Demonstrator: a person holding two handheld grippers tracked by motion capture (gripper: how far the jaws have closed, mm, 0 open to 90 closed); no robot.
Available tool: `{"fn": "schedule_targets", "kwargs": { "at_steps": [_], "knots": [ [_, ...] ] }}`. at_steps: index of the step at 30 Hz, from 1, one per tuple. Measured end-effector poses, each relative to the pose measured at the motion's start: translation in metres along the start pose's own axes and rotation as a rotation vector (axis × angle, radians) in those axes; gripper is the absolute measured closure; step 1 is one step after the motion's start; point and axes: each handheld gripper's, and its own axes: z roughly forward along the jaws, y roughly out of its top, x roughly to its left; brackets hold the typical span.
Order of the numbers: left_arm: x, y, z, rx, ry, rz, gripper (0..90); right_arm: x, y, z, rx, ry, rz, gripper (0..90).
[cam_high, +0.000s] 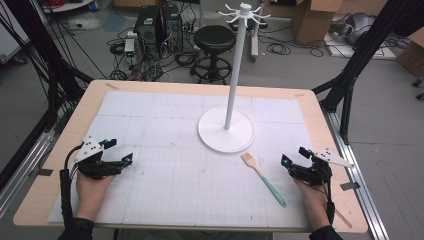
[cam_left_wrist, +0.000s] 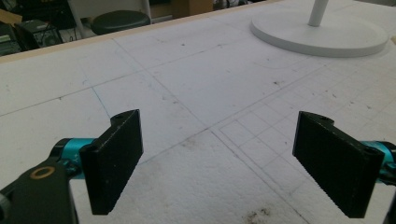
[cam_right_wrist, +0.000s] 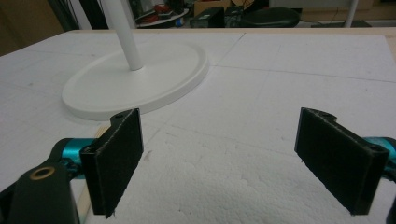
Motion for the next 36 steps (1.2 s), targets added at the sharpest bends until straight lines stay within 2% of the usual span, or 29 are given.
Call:
{"fn": "schedule_targets", "kwargs": {
  "at_steps": [3,8,13,14,16,19,24,27,28,35,36],
  "knots": [
    [0.000,0.000,0.000,0.000,-0.001,-0.006,16.7,0.000,0.000,0.000,0.000,0.001,-0.001,14.9],
    [-0.002,0.000,0.000,0.005,-0.003,0.018,16.7,-0.001,0.000,0.000,-0.004,-0.002,0.008,14.9],
    [-0.001,0.000,0.000,0.004,0.001,0.008,16.6,0.000,0.000,-0.001,-0.002,-0.012,0.004,14.9],
    [-0.001,0.000,0.000,0.005,0.002,0.011,16.6,0.003,0.002,-0.003,0.007,-0.026,-0.036,15.1],
    [-0.001,0.000,0.000,0.006,0.002,0.015,16.7,0.006,0.005,-0.007,0.004,-0.033,-0.059,15.1],
    [-0.001,0.000,0.000,0.005,0.002,0.012,16.7,0.008,0.012,-0.014,-0.015,-0.031,-0.056,15.2],
    [-0.002,0.000,0.001,0.007,0.003,0.014,16.7,0.013,0.022,-0.019,-0.015,-0.010,-0.040,15.2],
    [-0.002,0.000,0.001,0.006,0.003,0.017,16.6,0.017,0.026,-0.020,0.001,-0.004,-0.035,15.2],
    [-0.002,0.000,0.001,0.009,0.002,0.021,16.6,0.023,0.029,-0.021,0.025,0.015,-0.032,16.3],
    [-0.003,0.000,0.001,0.009,-0.001,0.024,16.6,0.040,0.027,-0.021,0.074,0.062,-0.063,25.3],
    [-0.002,0.000,0.001,0.008,-0.001,0.023,16.6,0.045,0.024,-0.020,0.101,0.082,-0.082,29.2]
  ]
}}
